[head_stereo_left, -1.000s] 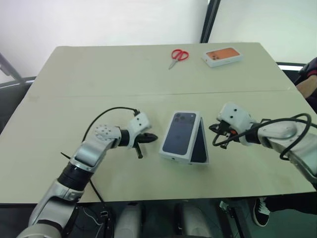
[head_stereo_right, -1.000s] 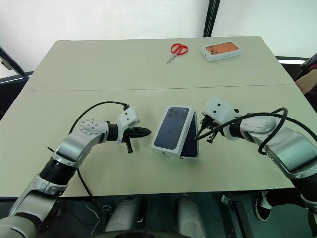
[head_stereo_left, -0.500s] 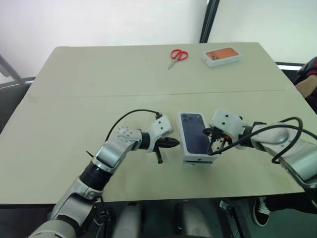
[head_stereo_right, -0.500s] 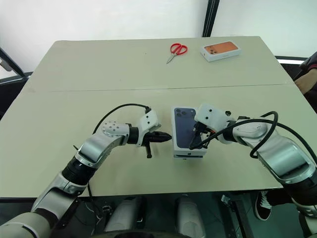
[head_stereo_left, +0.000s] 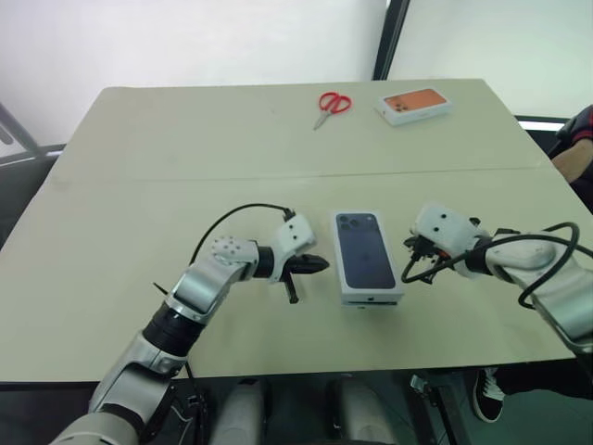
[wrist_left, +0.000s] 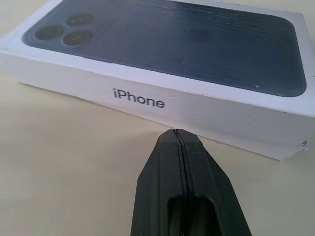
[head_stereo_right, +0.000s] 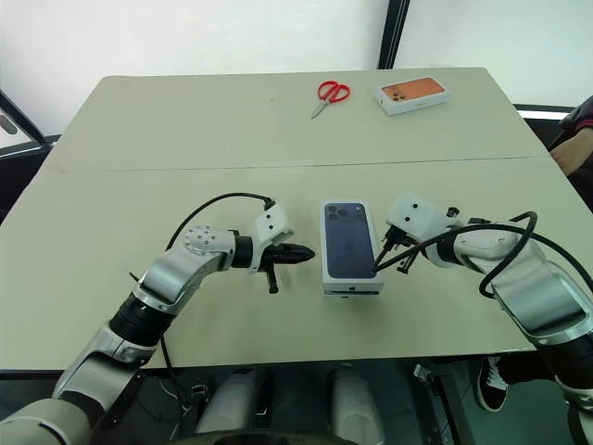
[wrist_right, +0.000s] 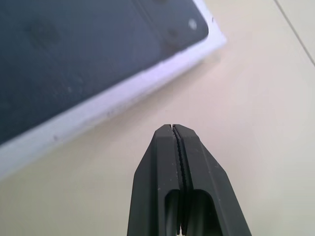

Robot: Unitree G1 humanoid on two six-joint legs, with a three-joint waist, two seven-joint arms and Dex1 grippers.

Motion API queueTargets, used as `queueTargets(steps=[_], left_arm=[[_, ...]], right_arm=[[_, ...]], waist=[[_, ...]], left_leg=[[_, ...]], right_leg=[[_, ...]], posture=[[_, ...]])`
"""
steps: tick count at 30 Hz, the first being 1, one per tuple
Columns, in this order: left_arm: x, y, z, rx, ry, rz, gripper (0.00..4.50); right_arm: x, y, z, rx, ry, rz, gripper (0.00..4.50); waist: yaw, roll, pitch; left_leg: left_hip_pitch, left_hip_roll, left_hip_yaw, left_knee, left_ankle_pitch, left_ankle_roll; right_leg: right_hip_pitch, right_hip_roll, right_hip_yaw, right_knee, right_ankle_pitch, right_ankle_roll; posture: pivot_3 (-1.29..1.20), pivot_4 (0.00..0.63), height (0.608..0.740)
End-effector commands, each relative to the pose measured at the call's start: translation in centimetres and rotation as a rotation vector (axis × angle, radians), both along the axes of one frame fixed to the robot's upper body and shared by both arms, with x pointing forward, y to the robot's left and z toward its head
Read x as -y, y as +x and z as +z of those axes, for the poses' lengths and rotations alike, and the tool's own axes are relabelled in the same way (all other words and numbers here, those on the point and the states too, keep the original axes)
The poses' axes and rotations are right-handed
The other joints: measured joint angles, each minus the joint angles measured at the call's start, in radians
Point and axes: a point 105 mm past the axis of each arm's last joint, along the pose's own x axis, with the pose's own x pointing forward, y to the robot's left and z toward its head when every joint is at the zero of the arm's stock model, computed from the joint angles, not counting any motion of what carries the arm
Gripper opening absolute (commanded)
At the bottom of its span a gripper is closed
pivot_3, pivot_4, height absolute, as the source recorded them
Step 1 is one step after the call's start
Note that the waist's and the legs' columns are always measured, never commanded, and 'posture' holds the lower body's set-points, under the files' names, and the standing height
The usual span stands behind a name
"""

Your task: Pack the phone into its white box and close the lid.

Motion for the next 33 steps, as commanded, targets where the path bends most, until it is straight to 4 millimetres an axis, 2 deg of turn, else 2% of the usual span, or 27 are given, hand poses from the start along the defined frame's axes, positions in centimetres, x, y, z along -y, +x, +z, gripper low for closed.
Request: queueTargets(steps=[1,13,25,33], left_arm=[[0.5,0.1,1.3,0.045,-0.035,-0.009,0.0],[2.6,-0.5,1.7,0.043,-0.065,-0.057,0.0],[2.9,-1.6,2.1,0.046,-0.074,-0.11,0.0],[3.1,-2.0,2.0,0.045,-0.065,-0.128,0.0]], right_arm=[[-0.7,-0.1,0.1,0.019,-0.004,0.041,0.03],[-2.3,-1.8,-0.1,-0.024,0.027,0.133,0.03],[-3.0,-2.9,0.7,-0.022,0.036,0.183,0.03],[-3.0,-3.3,0.3,-0.044,0.027,0.194,0.03]], waist=[[0.001,0.0,0.0],[0.002,0.0,0.0],[0.002,0.0,0.0],[0.003,0.0,0.0]], left_leg=[[0.0,0.0,0.0,0.0,0.0,0.0],[0.0,0.0,0.0,0.0,0.0,0.0],[0.0,0.0,0.0,0.0,0.0,0.0],[0.0,0.0,0.0,0.0,0.0,0.0]], right_leg=[[0.0,0.0,0.0,0.0,0.0,0.0],[0.0,0.0,0.0,0.0,0.0,0.0],[0.0,0.0,0.0,0.0,0.0,0.0],[0.001,0.0,0.0,0.0,0.0,0.0]], posture=[[0.0,0.15,0.74],[0.0,0.15,0.74],[0.0,0.15,0.74],[0.0,0.15,0.74]])
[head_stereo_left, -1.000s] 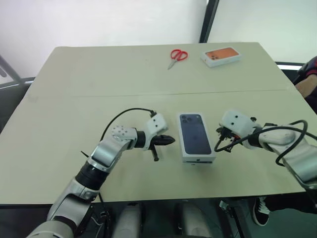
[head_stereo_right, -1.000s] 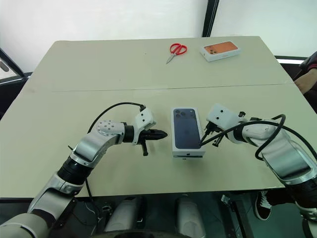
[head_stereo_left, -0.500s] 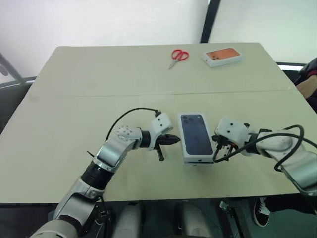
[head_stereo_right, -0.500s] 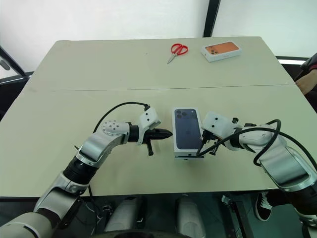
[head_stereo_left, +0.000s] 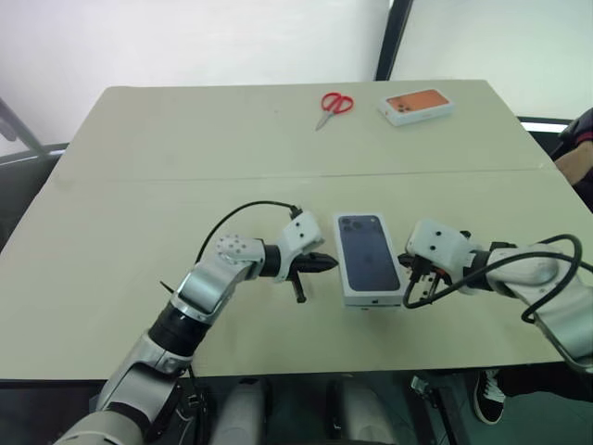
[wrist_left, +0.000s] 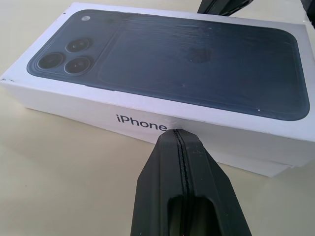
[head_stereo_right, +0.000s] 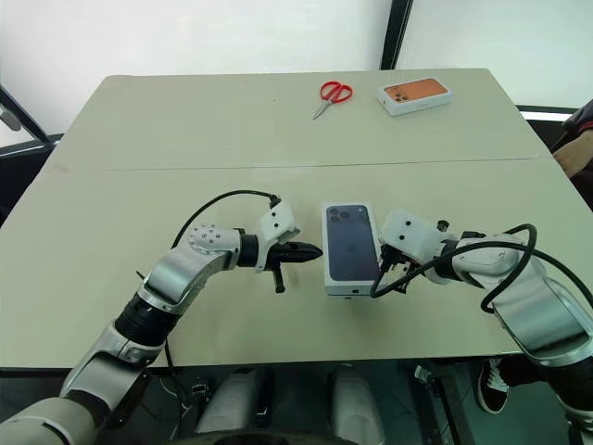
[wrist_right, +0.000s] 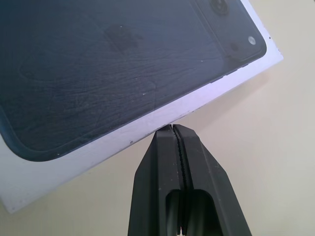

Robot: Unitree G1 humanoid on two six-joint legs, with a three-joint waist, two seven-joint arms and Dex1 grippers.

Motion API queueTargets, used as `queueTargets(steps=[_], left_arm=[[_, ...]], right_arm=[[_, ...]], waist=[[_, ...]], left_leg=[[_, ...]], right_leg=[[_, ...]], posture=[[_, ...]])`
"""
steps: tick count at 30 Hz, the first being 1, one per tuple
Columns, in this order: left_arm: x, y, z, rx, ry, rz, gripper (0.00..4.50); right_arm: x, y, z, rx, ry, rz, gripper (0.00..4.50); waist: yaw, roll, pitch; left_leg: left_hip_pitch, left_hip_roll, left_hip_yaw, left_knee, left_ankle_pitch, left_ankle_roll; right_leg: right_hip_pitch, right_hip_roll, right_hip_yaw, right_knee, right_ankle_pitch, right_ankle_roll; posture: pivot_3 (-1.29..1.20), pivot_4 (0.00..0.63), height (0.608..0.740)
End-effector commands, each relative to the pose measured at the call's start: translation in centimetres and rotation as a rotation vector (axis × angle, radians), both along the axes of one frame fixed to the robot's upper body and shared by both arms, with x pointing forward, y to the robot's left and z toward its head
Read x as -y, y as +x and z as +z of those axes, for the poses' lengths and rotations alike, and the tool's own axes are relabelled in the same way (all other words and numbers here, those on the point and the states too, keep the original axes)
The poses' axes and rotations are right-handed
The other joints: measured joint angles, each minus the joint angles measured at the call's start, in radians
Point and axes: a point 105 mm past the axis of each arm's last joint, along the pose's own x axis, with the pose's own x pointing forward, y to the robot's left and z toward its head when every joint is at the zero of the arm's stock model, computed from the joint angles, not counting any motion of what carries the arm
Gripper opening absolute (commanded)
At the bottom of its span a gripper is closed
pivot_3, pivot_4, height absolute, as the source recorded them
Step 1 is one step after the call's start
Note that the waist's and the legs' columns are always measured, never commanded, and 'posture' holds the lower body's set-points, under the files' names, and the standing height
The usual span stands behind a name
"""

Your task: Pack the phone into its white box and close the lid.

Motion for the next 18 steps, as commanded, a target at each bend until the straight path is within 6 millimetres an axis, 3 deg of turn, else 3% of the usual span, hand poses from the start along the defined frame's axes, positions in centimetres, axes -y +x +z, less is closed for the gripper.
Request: queueTargets(steps=[1,18], left_arm=[[1.3,-1.3,1.2,0.041,-0.029,-0.086,0.0],[0.6,-0.7,-0.2,0.018,0.009,-0.041,0.0]], right_arm=[[-1.2,-0.9,0.8,0.027,0.003,0.072,0.03],[-0.4,-0.9,-0.4,0.016,-0.042,0.047,0.03]], waist=[[0.0,0.0,0.0],[0.0,0.0,0.0]], left_leg=[[0.0,0.0,0.0,0.0,0.0,0.0],[0.0,0.0,0.0,0.0,0.0,0.0]], right_leg=[[0.0,0.0,0.0,0.0,0.0,0.0],[0.0,0.0,0.0,0.0,0.0,0.0]], posture=[[0.0,0.15,0.74],[0.0,0.15,0.74]])
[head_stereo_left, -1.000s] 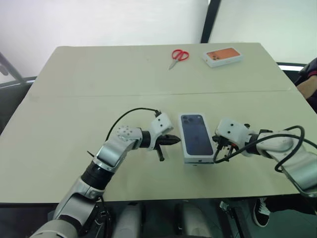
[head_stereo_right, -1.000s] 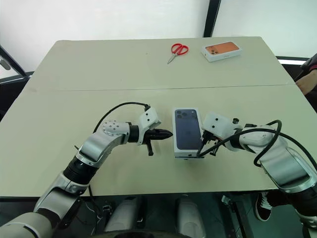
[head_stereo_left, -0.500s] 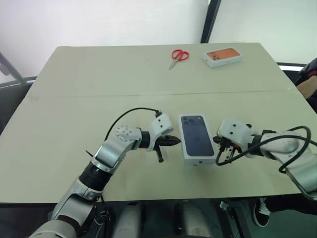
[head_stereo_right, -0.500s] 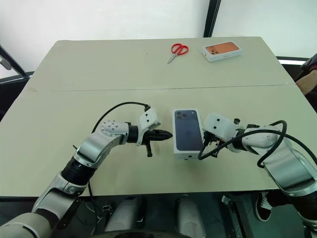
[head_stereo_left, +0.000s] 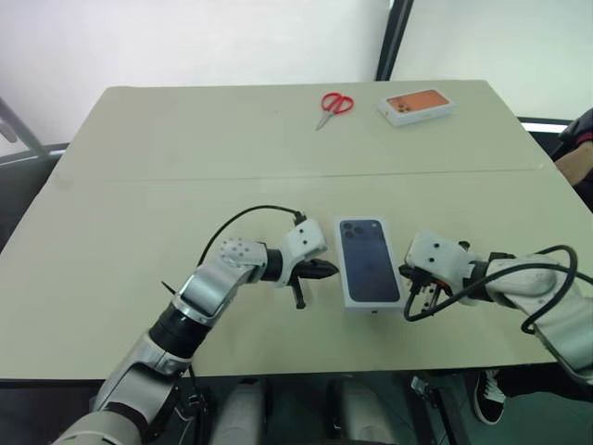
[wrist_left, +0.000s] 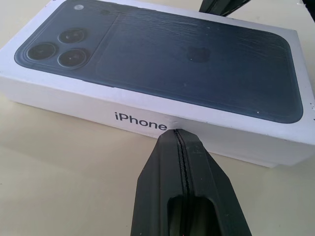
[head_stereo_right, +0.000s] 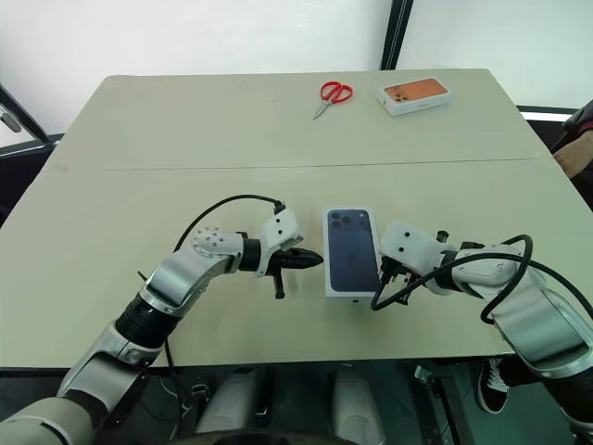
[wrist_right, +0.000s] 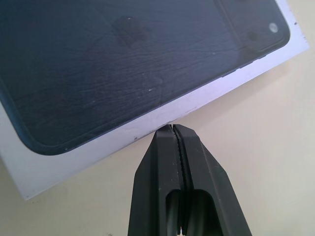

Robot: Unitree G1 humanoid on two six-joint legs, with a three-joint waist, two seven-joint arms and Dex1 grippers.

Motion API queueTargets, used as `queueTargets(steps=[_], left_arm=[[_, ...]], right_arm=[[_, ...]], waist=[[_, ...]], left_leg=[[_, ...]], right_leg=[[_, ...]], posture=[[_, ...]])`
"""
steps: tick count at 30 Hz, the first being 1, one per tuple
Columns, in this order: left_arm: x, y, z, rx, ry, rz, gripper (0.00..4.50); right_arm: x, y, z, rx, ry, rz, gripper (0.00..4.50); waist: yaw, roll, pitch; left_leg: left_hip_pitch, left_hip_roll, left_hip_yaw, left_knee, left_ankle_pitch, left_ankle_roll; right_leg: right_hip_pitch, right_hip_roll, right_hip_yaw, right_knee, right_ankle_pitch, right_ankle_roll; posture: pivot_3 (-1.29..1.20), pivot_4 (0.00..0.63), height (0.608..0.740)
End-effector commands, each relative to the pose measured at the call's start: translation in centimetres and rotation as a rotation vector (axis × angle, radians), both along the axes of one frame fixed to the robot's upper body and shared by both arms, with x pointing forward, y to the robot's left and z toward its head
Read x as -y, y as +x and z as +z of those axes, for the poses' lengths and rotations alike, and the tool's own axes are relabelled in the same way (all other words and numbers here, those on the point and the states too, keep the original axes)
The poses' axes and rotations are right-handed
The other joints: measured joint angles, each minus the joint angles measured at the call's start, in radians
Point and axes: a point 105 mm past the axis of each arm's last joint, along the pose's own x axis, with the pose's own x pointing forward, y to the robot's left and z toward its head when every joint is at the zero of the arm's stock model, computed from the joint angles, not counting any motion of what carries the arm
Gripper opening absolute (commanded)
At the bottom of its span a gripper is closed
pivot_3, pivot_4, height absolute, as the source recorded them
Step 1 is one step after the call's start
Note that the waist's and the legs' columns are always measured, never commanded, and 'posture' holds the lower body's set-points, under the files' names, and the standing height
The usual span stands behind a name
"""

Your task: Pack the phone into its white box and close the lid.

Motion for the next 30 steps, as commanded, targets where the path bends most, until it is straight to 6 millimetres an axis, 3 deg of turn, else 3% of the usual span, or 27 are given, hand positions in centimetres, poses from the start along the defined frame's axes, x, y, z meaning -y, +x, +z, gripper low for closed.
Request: queueTargets(steps=[1,5,9,14,19,23,30], left_arm=[[0.4,-0.3,0.8,0.019,-0.041,-0.013,0.0],[-1.1,0.1,2.4,-0.003,-0.107,0.003,0.0],[-1.9,2.0,4.4,0.014,-0.171,0.087,0.0],[0.5,3.8,6.1,0.041,-0.208,0.108,0.0],[3.6,5.0,3.7,0.037,-0.074,0.123,0.0],[4.3,5.2,0.5,0.049,0.112,0.11,0.0],[4.4,4.4,-1.6,0.051,0.186,0.074,0.0]], right_arm=[[-0.4,0.1,1.0,0.056,-0.011,0.039,0.03],[1.4,1.0,2.8,0.098,-0.017,-0.017,0.03],[2.0,0.6,4.6,0.106,0.042,-0.007,0.03],[-0.3,-1.4,4.9,0.03,0.162,0.095,0.03],[-1.9,-3.5,1.6,-0.083,0.143,0.152,0.03],[-1.1,-3.3,-0.7,-0.099,0.061,0.102,0.03],[-0.8,-3.2,-1.7,-0.101,0.032,0.081,0.03]], waist=[[0.0,0.0,0.0],[-0.001,0.0,0.0],[0.001,0.0,0.0],[0.014,0.0,0.0],[0.022,-0.001,0.0],[0.02,-0.001,0.0],[0.021,-0.004,-0.004]], left_leg=[[0.0,0.0,0.0,0.0,0.0,0.0],[0.0,0.0,0.0,0.0,0.0,0.0],[0.0,0.0,0.0,0.0,0.0,0.0],[0.001,-0.001,-0.001,0.001,0.0,0.0],[0.001,-0.003,-0.001,0.001,0.0,0.0],[0.001,-0.003,0.0,0.002,0.0,0.0],[0.006,-0.002,-0.001,0.001,0.0,0.0]], right_leg=[[0.0,0.0,0.0,0.0,0.0,0.0],[0.0,0.0,0.0,0.0,0.0,0.0],[0.0,0.0,0.0,0.0,0.0,0.0],[0.002,0.0,-0.001,-0.001,0.0,0.0],[0.003,0.0,-0.001,-0.001,0.0,0.001],[0.002,0.0,-0.001,-0.001,0.001,0.001],[0.009,0.0,-0.001,-0.002,0.0,0.001]], posture=[[0.0,0.15,0.74],[0.0,0.15,0.74],[0.0,0.15,0.74],[0.0,0.15,0.74],[0.0,0.15,0.74],[0.0,0.15,0.74],[0.0,0.15,0.74]])
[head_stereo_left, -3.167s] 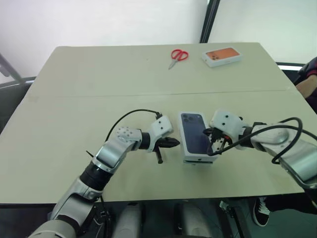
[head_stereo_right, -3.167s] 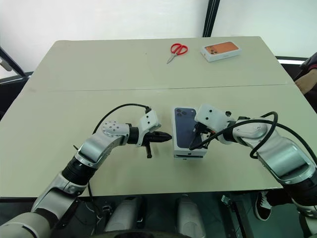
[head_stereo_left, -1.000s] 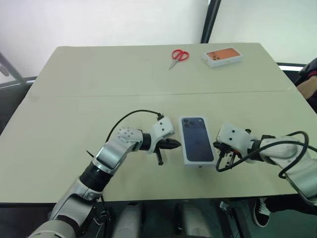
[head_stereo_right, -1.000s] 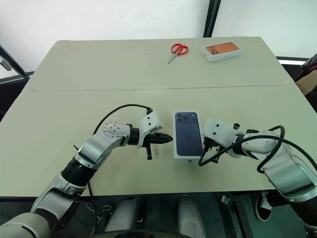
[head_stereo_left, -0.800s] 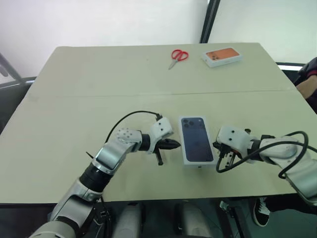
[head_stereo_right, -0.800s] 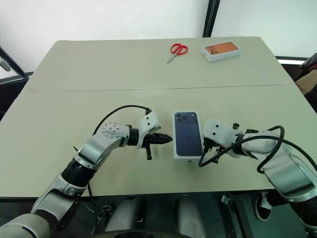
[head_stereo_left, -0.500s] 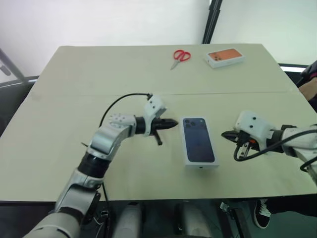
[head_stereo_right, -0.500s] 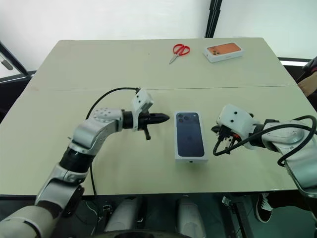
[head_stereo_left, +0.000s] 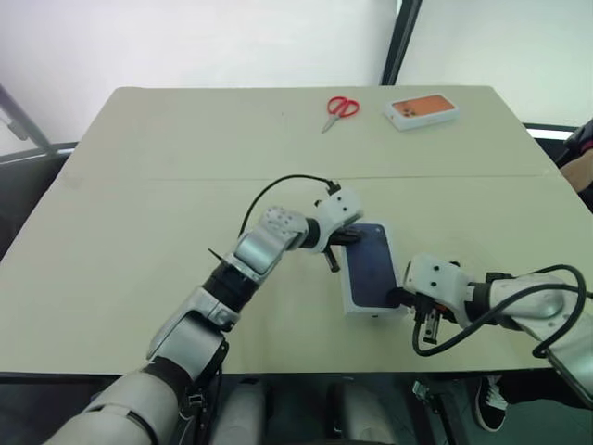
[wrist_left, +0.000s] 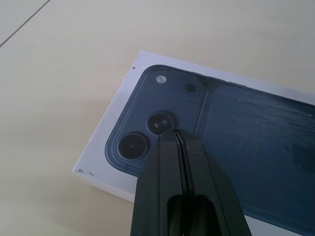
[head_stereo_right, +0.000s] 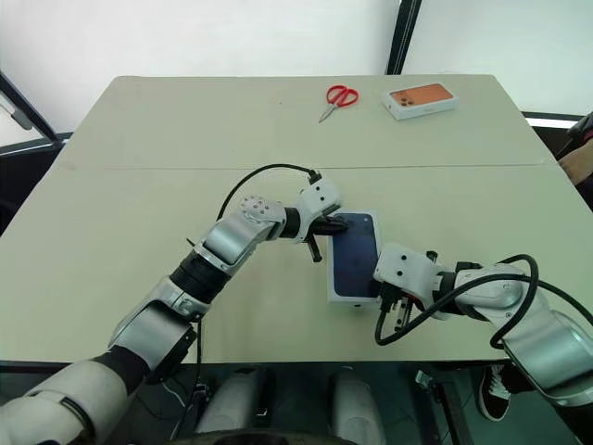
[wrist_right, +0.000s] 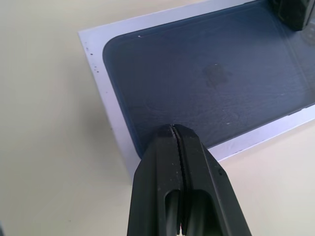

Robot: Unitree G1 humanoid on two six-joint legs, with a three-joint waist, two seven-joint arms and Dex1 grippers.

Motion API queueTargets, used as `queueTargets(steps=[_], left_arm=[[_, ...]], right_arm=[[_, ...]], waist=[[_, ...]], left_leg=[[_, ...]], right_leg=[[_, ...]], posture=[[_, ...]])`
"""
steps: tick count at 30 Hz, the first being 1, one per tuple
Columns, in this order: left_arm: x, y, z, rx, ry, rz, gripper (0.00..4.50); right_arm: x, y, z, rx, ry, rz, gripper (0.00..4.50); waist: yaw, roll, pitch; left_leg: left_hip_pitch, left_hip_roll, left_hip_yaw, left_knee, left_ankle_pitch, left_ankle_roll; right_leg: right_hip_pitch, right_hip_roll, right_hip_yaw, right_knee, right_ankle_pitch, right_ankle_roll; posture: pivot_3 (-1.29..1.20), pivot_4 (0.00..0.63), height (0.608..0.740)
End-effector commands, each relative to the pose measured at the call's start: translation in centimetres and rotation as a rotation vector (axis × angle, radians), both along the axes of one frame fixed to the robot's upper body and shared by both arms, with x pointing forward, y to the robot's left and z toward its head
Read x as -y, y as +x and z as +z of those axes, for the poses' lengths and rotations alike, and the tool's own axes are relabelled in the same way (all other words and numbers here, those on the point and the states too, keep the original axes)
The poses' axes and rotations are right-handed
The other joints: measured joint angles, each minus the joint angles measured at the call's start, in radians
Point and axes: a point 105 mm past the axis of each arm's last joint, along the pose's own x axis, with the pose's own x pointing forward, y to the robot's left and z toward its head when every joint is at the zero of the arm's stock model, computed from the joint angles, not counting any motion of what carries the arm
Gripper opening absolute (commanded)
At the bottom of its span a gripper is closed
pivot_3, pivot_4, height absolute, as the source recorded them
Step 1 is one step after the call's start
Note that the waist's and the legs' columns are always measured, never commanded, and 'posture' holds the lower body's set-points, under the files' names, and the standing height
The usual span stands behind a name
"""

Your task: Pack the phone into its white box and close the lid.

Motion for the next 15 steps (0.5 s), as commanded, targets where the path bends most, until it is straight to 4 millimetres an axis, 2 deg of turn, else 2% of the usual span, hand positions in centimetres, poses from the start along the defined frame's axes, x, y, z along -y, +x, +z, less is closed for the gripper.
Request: queueTargets(steps=[1,3,4,6,8,10,11,15], left_arm=[[-0.7,-0.7,-3.2,-0.04,0.104,-0.007,0.0],[-0.8,-0.6,-2.9,-0.043,0.072,0.008,0.0],[-1.0,-0.3,-2.0,-0.041,0.014,0.03,0.0],[-1.6,0.4,0.2,-0.008,-0.118,0.079,0.0],[-3.2,1.4,2.9,0.047,-0.264,0.164,0.0],[-6.7,2.2,4.8,0.094,-0.376,0.294,0.0],[-8.6,2.4,5.1,0.129,-0.393,0.354,0.0],[-14.6,1.5,4.4,0.205,-0.365,0.512,0.0]], right_arm=[[0.5,-0.2,-0.9,-0.026,-0.029,-0.02,0.03],[0.5,0.0,-0.5,-0.008,-0.019,-0.02,0.03],[0.4,0.5,0.2,0.025,0.011,-0.027,0.03],[0.3,1.9,1.8,0.102,0.091,-0.075,0.03],[0.5,4.1,4.2,0.242,0.191,-0.149,0.03],[1.4,6.3,6.3,0.364,0.294,-0.247,0.03],[1.8,7.0,6.7,0.385,0.336,-0.287,0.03],[2.7,8.5,6.8,0.386,0.446,-0.356,0.03]], waist=[[0.0,-0.002,-0.002],[0.0,-0.002,-0.004],[0.0,-0.002,-0.004],[-0.003,-0.002,-0.005],[-0.011,-0.002,-0.004],[-0.021,-0.001,-0.004],[-0.026,-0.001,-0.004],[-0.025,0.0,-0.005]], left_leg=[[0.0,0.0,0.0,0.0,0.0,0.0],[0.0,0.001,0.0,0.0,0.0,0.0],[0.001,0.001,0.0,0.0,0.0,0.0],[0.001,0.002,0.0,0.0,0.0,0.0],[0.0,0.002,0.0,0.0,0.0,0.0],[-0.001,0.003,0.0,-0.001,0.0,0.0],[-0.002,0.003,0.0,-0.001,0.0,-0.001],[-0.002,0.004,0.0,-0.004,0.003,-0.005]], right_leg=[[0.0,0.0,0.0,0.0,0.0,0.0],[0.0,0.0,0.0,0.0,0.0,0.0],[0.001,0.0,0.0,0.0,0.0,0.0],[0.001,0.0,0.0,0.0,0.0,0.0],[-0.001,0.0,0.001,0.001,0.0,0.0],[-0.004,0.0,0.001,0.002,0.0,0.0],[-0.005,0.0,0.001,0.003,0.0,0.0],[-0.007,0.001,0.002,0.002,0.0,0.0]], posture=[[0.0,0.15,0.74],[0.0,0.15,0.74],[0.0,0.15,0.74],[0.0,0.15,0.74],[0.0,0.15,0.74],[0.0,0.15,0.74],[0.0,0.15,0.74],[0.0,0.15,0.74]])
